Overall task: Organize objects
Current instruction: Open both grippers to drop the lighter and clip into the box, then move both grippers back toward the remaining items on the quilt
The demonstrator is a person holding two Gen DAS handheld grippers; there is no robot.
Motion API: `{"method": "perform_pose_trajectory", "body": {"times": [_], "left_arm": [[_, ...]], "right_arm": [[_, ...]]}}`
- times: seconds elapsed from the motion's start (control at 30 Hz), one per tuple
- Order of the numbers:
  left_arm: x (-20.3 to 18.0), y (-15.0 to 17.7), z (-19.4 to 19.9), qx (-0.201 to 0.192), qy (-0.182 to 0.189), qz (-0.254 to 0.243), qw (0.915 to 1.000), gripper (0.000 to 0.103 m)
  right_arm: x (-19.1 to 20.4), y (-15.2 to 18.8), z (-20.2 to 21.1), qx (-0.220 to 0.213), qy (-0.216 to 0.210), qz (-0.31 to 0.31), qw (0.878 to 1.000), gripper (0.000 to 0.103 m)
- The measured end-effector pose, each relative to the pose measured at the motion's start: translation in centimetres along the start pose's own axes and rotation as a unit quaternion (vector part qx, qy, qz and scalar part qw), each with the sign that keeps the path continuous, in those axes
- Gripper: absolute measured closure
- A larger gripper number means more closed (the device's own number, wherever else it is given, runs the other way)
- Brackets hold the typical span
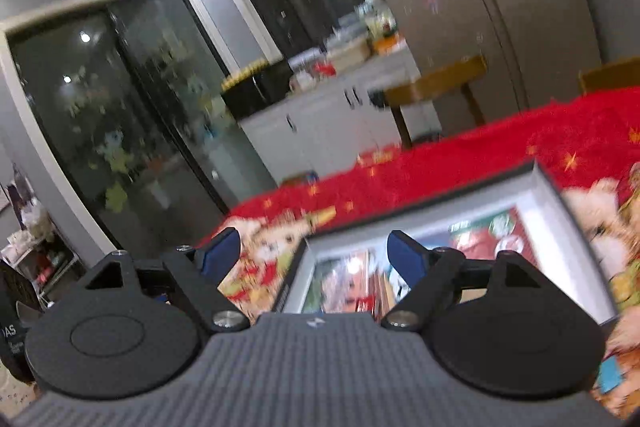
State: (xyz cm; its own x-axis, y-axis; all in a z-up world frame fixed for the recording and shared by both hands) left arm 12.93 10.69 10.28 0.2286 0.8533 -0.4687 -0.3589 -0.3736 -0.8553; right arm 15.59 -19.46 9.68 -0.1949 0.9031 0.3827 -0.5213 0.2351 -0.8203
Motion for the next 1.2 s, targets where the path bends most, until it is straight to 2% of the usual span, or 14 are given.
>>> {"method": "perform_pose_trajectory", "body": {"times": [0.2, 0.37, 0.43, 0.5, 0.6, 0.67, 0.77, 0.87, 0.97, 1.1, 1.2], "left_arm": [[-3.8, -1.7, 4.5, -0.034, 0.033, -0.048, 0.9977, 0.020], [-7.4, -0.6, 8.0, -0.044, 0.052, -0.107, 0.9920, 0.019], [-8.3, 1.0, 9.3, -0.064, 0.030, -0.120, 0.9902, 0.019], [-8.5, 3.3, 10.5, -0.087, -0.014, -0.126, 0.9881, 0.019], [-8.1, 7.0, 11.5, -0.099, -0.045, -0.146, 0.9832, 0.019], [-7.8, 8.8, 11.7, -0.085, -0.059, -0.150, 0.9832, 0.019], [-7.2, 10.6, 11.6, -0.046, -0.058, -0.136, 0.9879, 0.019], [-7.1, 11.6, 11.0, -0.006, -0.053, -0.122, 0.9911, 0.019], [-7.0, 12.7, 10.5, 0.012, -0.053, -0.125, 0.9906, 0.019], [-7.1, 13.6, 9.6, 0.043, -0.067, -0.137, 0.9873, 0.019], [-5.9, 13.7, 8.1, 0.084, -0.065, -0.115, 0.9876, 0.020]], "right_arm": [[-0.6, -1.3, 5.2, -0.045, 0.013, -0.005, 0.999, 0.014], [-1.0, -0.5, 8.5, -0.068, 0.019, -0.010, 0.997, 0.013], [-1.3, 0.9, 9.3, -0.076, 0.028, -0.013, 0.997, 0.013], [-1.5, 2.8, 9.4, -0.076, 0.043, -0.016, 0.996, 0.013], [-1.8, 5.4, 9.4, -0.075, 0.059, -0.012, 0.995, 0.013], [-1.9, 6.9, 9.3, -0.077, 0.073, -0.001, 0.994, 0.013], [-2.0, 8.4, 8.7, -0.079, 0.088, 0.009, 0.993, 0.013], [-1.7, 9.2, 7.5, -0.045, 0.072, 0.016, 0.996, 0.013], [-1.7, 10.5, 6.5, -0.011, 0.055, 0.025, 0.998, 0.016], [-1.7, 11.4, 5.2, 0.018, 0.040, 0.028, 0.999, 0.033], [-1.4, 12.3, 4.9, 0.031, 0.033, 0.033, 0.998, 0.047]]}}
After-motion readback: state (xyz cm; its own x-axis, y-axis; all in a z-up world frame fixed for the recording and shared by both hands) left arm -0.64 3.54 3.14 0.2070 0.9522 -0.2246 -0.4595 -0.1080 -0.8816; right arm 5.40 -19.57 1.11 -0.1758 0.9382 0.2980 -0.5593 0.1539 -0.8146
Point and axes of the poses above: each gripper's, at about its wrist camera, not at the fingertips, and z roughly against the way its jaws point, x to its left, y to its underside, the point moved 1 cm from there along -z, roughly the way its jaws point, and after that the axes turned 13 degrees about y, right-handed, at the moved point
